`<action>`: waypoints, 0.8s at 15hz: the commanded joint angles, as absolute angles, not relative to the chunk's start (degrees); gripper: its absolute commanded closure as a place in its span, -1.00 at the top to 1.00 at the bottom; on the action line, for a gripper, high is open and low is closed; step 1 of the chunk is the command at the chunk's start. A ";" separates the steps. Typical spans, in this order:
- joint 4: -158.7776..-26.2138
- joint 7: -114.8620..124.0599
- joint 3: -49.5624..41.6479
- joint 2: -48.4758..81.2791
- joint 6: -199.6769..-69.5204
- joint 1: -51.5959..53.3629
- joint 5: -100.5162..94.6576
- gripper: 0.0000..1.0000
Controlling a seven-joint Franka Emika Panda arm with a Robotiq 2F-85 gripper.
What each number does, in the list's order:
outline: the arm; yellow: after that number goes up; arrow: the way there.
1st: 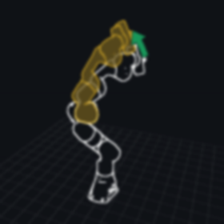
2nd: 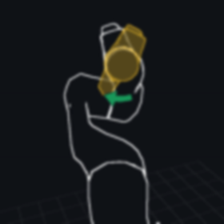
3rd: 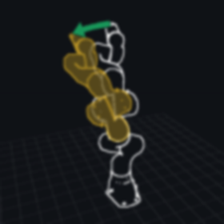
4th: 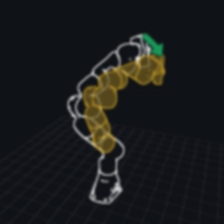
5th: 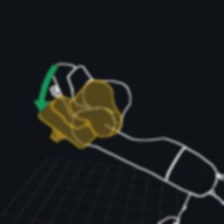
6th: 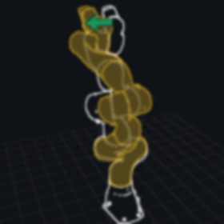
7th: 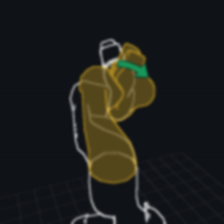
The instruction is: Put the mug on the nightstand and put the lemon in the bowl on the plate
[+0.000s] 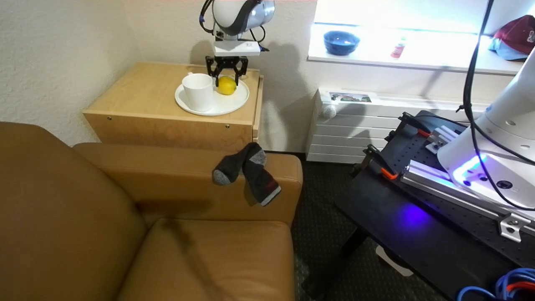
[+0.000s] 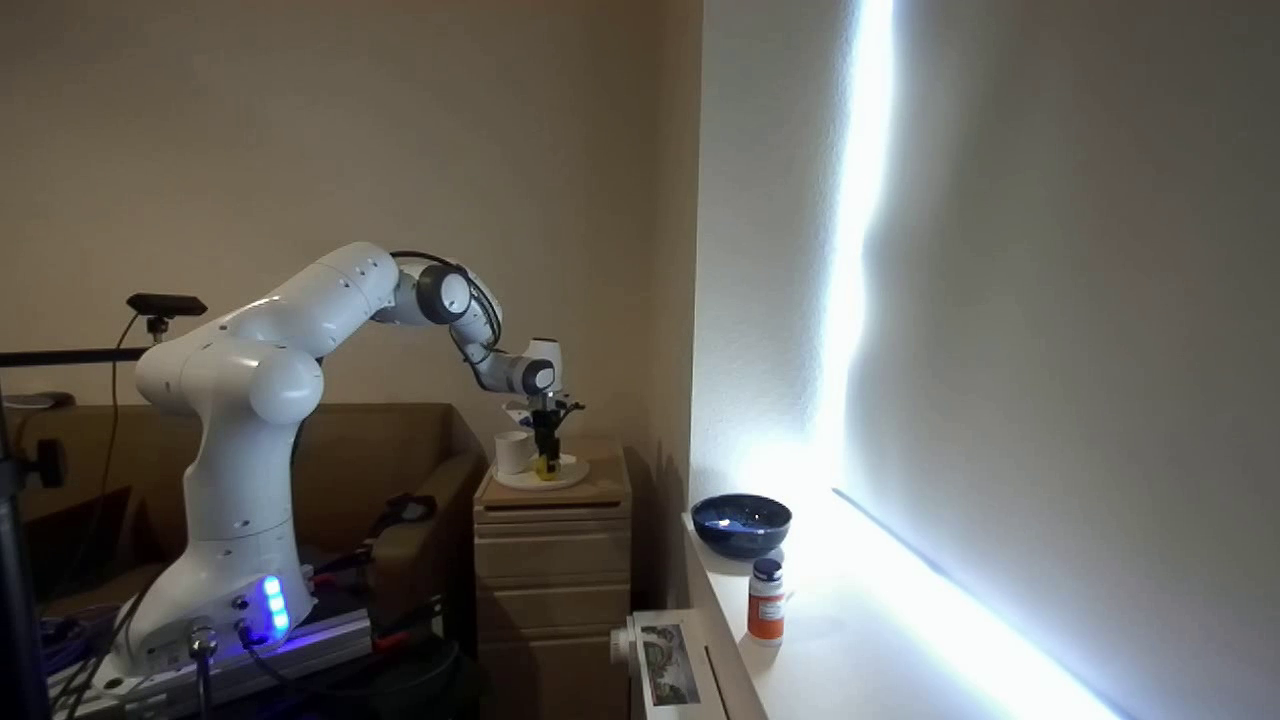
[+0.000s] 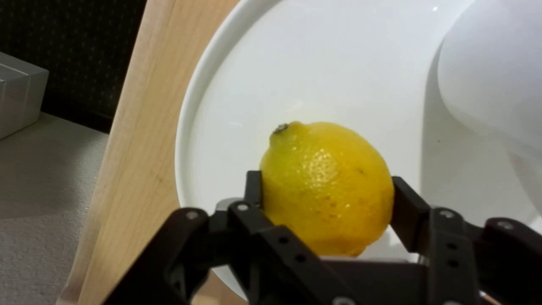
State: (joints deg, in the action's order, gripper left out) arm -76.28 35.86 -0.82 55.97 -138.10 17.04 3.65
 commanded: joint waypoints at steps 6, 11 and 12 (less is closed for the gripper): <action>-85.42 32.78 -1.15 46.46 -139.87 16.36 3.49 -0.06; -97.59 29.26 -2.64 32.89 -136.80 16.45 0.80 -0.06; -100.17 29.65 -3.05 30.10 -135.66 16.60 0.16 -0.06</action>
